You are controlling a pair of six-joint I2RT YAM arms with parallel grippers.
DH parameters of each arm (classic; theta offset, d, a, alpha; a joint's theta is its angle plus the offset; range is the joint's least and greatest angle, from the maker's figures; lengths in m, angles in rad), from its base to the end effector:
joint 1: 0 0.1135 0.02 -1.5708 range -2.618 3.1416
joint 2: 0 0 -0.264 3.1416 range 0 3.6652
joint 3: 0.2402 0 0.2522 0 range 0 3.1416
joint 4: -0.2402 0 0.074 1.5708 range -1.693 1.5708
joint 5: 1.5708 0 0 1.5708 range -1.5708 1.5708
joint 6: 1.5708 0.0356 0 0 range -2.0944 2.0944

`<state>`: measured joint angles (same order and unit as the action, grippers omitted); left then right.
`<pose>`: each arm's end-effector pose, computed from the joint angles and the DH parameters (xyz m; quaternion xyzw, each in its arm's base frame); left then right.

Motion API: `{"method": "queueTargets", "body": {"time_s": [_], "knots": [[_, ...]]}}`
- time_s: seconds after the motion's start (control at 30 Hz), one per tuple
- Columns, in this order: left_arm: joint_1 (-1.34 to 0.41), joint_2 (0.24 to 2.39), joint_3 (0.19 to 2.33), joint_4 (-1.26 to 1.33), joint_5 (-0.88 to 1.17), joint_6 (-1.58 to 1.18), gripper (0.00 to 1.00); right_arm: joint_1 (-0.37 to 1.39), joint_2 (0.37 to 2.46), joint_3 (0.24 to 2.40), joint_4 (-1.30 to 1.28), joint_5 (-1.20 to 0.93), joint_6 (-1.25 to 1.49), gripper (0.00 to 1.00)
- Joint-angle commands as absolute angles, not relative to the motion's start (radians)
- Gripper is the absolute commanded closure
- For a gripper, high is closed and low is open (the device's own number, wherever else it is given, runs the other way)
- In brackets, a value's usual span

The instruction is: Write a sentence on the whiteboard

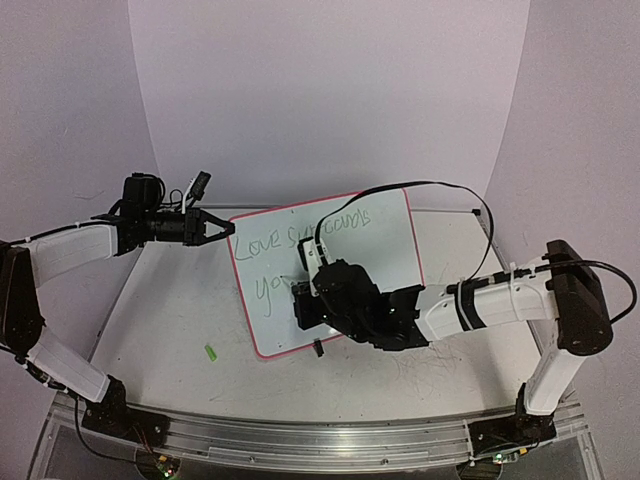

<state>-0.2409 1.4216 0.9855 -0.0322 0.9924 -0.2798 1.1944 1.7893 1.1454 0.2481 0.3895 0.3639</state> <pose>0.2954 -0.1033 0.2833 0.2347 0.7538 -0.5105 0.3407 0.1625 0.3743 0.2309 -0.2313 0.7905 0.2675 0.5001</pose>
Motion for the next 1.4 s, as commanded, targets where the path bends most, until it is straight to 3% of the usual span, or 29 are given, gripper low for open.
{"method": "queueTargets", "body": {"time_s": [0.0,1.37], "knots": [[-0.243,1.431,0.982,-0.03,0.975,-0.296,0.98,1.189,1.776,1.158,0.259,0.432,0.37,1.0],[-0.241,1.428,0.981,-0.03,0.977,-0.296,0.98,1.175,1.748,1.106,0.228,0.436,0.416,1.0]]}}
